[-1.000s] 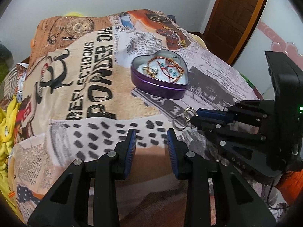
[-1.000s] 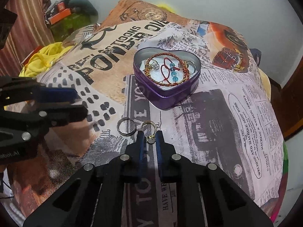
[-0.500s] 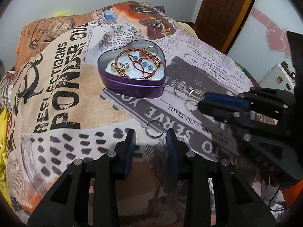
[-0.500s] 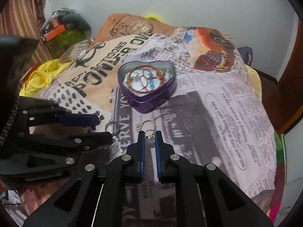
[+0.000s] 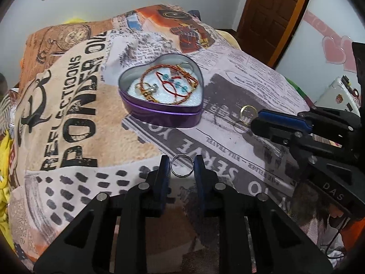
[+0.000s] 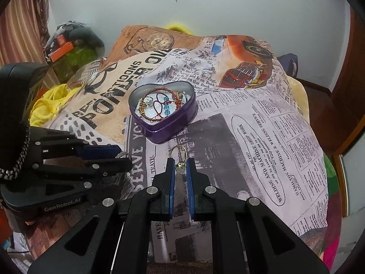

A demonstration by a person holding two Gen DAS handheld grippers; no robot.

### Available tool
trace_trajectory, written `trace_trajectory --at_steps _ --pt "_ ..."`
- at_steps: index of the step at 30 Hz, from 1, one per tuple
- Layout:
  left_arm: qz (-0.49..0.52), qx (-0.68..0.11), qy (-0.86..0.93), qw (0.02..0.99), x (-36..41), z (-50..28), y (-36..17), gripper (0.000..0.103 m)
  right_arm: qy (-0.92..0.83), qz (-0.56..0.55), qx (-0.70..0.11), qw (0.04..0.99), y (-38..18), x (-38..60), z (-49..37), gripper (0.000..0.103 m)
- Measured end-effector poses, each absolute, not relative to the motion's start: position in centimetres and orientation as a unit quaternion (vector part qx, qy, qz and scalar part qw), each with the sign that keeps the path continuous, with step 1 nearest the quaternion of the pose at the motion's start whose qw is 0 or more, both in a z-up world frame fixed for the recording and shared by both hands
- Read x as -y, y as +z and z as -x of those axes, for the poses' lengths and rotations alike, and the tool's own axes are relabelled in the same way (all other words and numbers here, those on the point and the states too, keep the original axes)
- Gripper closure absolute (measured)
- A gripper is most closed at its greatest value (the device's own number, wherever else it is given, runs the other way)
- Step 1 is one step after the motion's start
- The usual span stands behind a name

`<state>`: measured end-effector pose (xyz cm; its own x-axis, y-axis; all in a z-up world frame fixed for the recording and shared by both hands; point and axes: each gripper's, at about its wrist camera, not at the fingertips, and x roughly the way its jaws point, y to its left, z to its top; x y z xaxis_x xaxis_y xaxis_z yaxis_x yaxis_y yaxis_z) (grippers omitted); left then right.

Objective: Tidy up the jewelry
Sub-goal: 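Carry both rings over the heart tin and open both tools to drop them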

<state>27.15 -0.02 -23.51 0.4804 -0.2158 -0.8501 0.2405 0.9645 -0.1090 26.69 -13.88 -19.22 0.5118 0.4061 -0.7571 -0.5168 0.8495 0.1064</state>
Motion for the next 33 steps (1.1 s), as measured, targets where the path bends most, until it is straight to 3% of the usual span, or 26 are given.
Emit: trace_trajectory --at_steps 22,33 --pt "0.028 -0.417 -0.129 0.899 -2.9 -28.7 -17.8 0.082 0.27 0.059 -0.379 0.883 -16.5 12.3 -28.7 0.094" --pt "0.047 -0.406 -0.126 0.904 -3.2 -30.8 -17.5 0.082 0.282 0.066 -0.372 0.882 -16.6 10.5 -30.3 0.094"
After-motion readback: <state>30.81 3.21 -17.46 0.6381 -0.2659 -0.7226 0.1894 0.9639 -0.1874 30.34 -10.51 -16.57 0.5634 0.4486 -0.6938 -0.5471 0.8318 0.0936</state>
